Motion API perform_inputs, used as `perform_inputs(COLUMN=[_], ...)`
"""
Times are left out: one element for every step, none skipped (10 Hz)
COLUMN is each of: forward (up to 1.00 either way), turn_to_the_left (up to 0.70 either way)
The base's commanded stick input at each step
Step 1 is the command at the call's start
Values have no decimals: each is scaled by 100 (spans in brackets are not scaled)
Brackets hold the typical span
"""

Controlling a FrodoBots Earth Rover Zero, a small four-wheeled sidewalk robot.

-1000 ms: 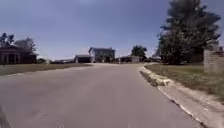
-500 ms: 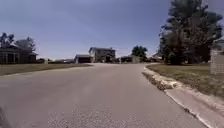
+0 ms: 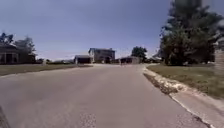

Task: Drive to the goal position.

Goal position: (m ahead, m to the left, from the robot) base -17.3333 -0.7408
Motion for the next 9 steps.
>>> perform_inputs(forward=[15, 0, 0, 0, 0, 0, 0, 0, 0], turn_to_the_left=[0, 0, 0, 0, 38, 63, 70, 70, 70])
